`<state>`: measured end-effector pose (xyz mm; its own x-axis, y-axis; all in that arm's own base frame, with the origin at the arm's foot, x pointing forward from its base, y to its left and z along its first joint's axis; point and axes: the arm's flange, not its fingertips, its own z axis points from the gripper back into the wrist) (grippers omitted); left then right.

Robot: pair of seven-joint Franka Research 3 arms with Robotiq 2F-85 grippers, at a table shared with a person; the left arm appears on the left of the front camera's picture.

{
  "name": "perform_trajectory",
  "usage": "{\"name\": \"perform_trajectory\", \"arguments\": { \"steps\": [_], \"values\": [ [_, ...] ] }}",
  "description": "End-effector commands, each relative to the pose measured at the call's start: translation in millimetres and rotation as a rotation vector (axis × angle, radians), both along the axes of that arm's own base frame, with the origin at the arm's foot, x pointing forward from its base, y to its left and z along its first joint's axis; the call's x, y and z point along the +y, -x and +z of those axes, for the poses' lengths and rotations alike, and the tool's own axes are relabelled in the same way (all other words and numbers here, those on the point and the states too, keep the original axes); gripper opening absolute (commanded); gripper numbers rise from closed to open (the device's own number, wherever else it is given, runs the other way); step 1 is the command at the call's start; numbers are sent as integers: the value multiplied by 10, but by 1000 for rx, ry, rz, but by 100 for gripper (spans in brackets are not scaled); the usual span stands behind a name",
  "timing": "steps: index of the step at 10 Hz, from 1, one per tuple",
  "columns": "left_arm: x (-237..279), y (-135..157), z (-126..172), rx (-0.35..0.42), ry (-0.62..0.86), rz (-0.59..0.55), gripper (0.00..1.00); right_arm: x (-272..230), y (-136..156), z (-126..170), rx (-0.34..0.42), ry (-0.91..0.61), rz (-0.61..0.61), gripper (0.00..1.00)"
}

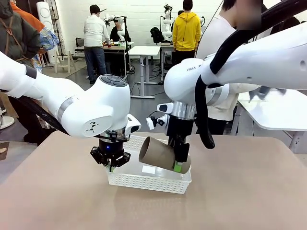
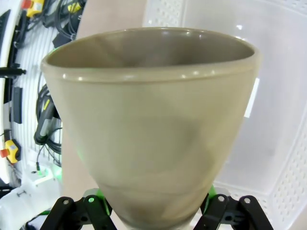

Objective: Clean and organize the cups into the basket.
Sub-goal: Pick up the Organizing basket and move it to the center of the table, then pick up the Reusable plastic cup from the right side of the table and place it inside the Organizing basket.

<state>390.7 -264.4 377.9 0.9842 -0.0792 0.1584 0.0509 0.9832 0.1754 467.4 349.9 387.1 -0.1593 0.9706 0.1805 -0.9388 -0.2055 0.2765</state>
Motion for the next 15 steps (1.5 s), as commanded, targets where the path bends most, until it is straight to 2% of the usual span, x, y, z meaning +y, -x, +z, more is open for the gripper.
{"name": "perform_trajectory", "arguments": {
  "steps": [1,2,5,11,13,15],
  "values": [
    [-5,26,-36,2,-10,-4,2,-6,-106,-64,-56,4,-44,79],
    [-5,26,-36,2,-10,-4,2,-28,-133,-134,-93,2,-72,79],
    [-5,26,-36,2,-10,-4,2,6,-209,-224,-134,-28,-121,79],
    [-5,26,-36,2,-10,-4,2,182,-230,-493,-56,25,-90,79],
    [-5,26,-36,2,-10,-4,2,169,-198,-479,-50,23,-89,99],
    [-5,26,-36,2,-10,-4,2,155,-182,-437,-48,9,-81,100]
  ]
}}
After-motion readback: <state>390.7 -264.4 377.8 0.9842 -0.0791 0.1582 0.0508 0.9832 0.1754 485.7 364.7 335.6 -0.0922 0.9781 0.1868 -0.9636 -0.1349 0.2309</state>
